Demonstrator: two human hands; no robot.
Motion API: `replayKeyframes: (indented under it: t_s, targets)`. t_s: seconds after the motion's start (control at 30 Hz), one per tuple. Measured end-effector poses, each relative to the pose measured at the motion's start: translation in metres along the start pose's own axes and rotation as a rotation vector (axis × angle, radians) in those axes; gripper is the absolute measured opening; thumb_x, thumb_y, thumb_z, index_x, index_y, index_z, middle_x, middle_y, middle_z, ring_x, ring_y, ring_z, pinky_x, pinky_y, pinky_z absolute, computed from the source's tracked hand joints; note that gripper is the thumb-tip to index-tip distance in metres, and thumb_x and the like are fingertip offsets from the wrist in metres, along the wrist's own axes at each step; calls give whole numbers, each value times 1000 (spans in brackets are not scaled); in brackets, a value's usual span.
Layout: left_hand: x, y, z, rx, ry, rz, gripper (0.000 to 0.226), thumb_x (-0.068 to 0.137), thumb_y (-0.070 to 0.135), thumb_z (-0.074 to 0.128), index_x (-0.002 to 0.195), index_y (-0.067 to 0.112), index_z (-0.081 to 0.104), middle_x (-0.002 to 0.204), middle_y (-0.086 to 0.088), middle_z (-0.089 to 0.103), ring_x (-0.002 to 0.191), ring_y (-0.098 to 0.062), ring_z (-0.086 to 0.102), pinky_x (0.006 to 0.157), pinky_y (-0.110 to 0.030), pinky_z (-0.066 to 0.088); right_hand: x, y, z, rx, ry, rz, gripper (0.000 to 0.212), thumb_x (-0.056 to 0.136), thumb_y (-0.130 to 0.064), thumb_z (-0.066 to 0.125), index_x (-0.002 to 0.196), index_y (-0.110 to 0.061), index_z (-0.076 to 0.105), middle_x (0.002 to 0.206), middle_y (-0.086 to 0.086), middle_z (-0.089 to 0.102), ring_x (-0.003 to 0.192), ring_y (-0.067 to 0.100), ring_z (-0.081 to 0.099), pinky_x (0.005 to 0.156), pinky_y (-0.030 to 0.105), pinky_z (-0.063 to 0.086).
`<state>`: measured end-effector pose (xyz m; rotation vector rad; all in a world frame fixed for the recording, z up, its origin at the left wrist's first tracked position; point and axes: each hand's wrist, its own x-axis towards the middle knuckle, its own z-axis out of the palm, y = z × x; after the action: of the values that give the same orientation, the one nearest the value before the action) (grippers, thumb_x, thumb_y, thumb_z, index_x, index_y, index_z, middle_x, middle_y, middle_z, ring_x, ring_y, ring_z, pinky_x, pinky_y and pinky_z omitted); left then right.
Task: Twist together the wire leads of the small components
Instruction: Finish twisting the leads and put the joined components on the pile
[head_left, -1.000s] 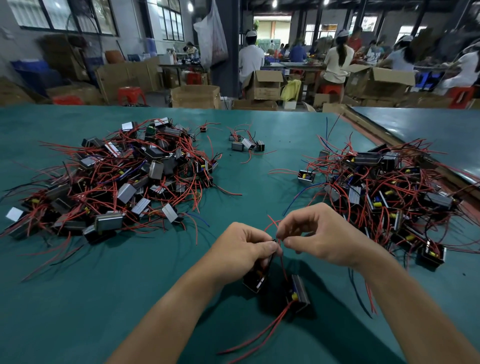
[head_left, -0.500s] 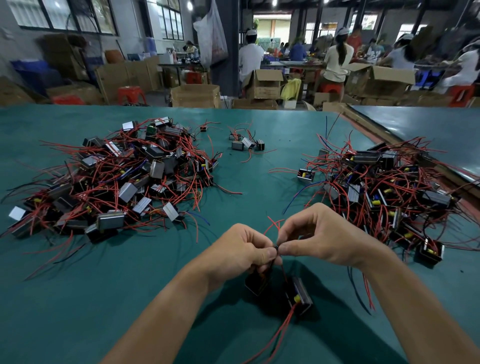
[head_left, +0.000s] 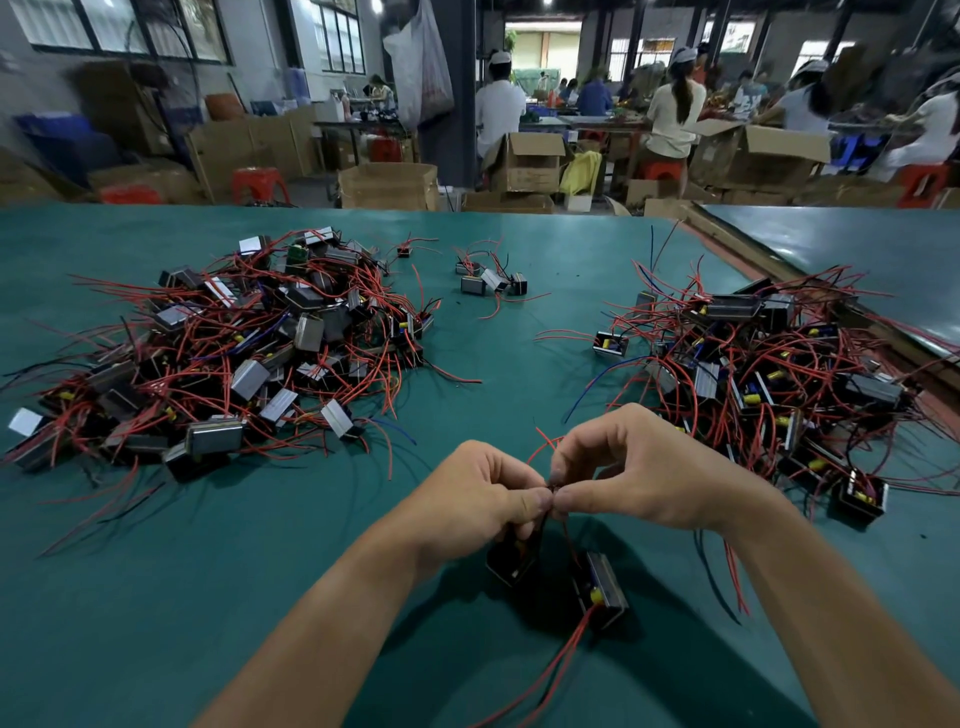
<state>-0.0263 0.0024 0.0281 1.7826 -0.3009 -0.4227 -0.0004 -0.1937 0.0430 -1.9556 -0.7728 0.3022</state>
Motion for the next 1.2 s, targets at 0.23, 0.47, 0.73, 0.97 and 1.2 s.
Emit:
replayKeyframes:
  t_s: [0.23,0.47,0.73,0.97,1.2]
  targets:
    - [0,2,1,-56,-50,-25,26,93,2,57,72,9,70,48,2,54,51,-11,39,50,-21,28,-1,-4,0,-13,-4,34,14,81,-24,78,75,-13,70,71,1,73,63,5,59,63,16,46]
    - [3,-6,2,-5,-10,69,17,92,4,62,80,6,75,54,1,57,53,-12,43,51,-23,33,-1,-9,0,-17,-33,197,22,92,-7,64,70,-12,66,58,6,59,57,16,51,56,24,42]
    - [4,-3,6,40,116,81,33,91,6,63,63,20,74,49,5,54,47,-8,40,47,-19,30,3,-6,5,186,78,277,21,90,-6,65,70,-14,64,60,2,60,50,9,49,46,19,40]
    - [3,1,1,-145,54,-71,36,92,7,60,60,17,75,47,4,53,45,-5,43,47,-17,29,5,5,5,37,144,29,19,84,-1,72,79,-19,70,66,4,65,60,15,54,61,33,46]
    - [4,0,-3,-139,15,-101,31,91,9,61,64,15,75,48,4,53,43,-2,43,45,-14,30,4,4,3,-88,102,-18,11,84,-6,74,87,-16,78,75,8,73,68,13,59,65,35,51]
